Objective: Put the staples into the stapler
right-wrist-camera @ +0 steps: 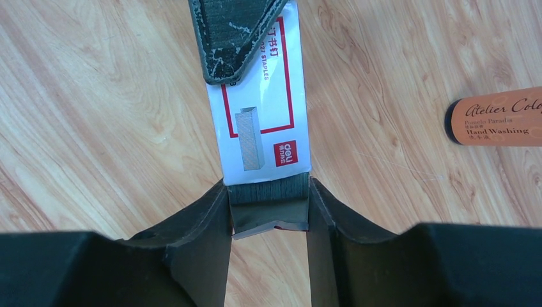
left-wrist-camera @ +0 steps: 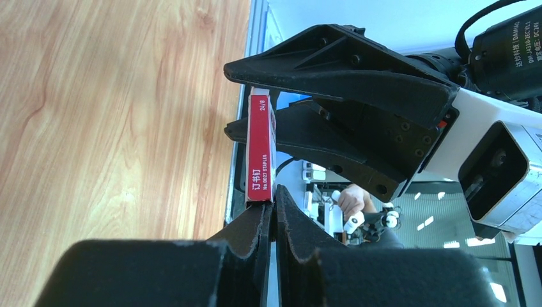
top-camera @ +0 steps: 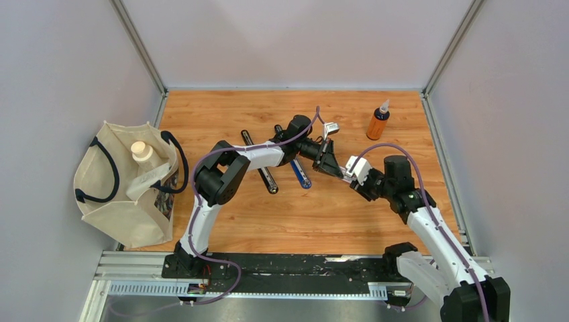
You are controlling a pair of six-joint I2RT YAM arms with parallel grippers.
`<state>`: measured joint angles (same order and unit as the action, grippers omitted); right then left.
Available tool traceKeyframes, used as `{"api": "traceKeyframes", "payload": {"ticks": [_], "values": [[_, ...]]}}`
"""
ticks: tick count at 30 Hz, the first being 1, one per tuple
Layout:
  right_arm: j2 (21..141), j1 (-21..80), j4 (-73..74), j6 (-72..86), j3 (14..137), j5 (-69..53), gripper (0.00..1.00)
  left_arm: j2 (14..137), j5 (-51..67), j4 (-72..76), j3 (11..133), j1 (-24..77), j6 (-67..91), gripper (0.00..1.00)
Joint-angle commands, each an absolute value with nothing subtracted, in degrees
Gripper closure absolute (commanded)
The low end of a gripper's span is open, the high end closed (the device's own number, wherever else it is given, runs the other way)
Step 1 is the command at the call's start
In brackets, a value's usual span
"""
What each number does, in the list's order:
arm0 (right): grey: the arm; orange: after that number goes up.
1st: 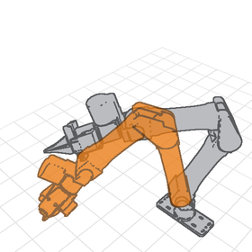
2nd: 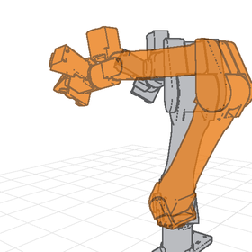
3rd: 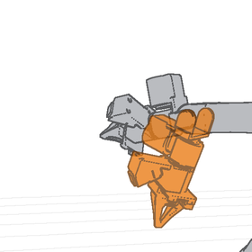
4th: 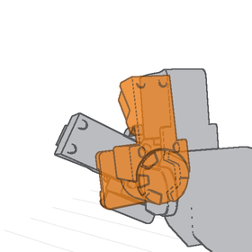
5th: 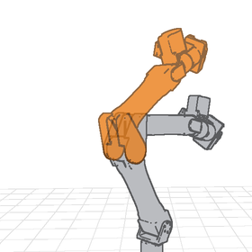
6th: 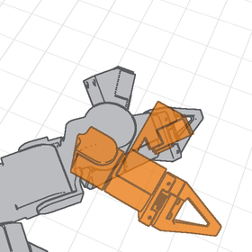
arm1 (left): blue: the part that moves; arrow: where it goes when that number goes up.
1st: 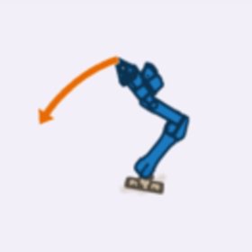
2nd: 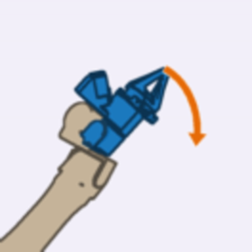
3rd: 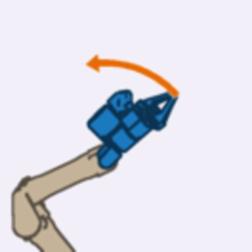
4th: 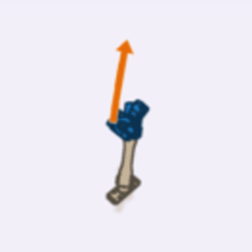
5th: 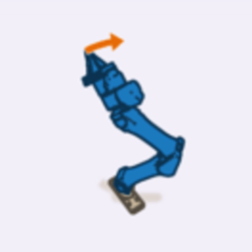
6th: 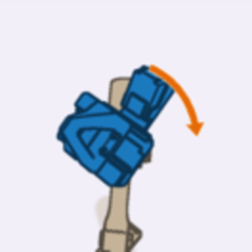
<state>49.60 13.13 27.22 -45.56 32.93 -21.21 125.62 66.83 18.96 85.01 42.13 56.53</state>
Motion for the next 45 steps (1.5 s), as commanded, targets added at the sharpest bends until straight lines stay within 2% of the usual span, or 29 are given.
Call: {"api": "traceKeyframes", "payload": {"ticks": [1, 6, 14, 36, 45], "values": [[47.9, 11.52, 26.45, -46.93, 32.7, -21.27, 0.6, 125.33, 68.64, 19.78, 84.99, 42.45, 56.6, 0.88], [46.5, 10.55, 27.68, -47.55, 31.91, -21.71, 0.6, 125.68, 68.12, 19.07, 85.87, 42.19, 56.25, 0.88], [45.79, 10.02, 28.74, -47.99, 31.9, -21.88, 0.6, 126.3, 67.59, 19.25, 86.22, 42.19, 56.42, 0.96], [43.59, 5.54, 33.48, -51.59, 30.41, -19.6, 0.6, 126.12, 67.32, 19.07, 85.78, 40.17, 55.46, 0.99], [42.89, 3.96, 37.35, -53.96, 30.59, -18.99, 0.6, 129.63, 66.53, 15.65, 90.78, 38.67, 53.17, 0.99]]}}
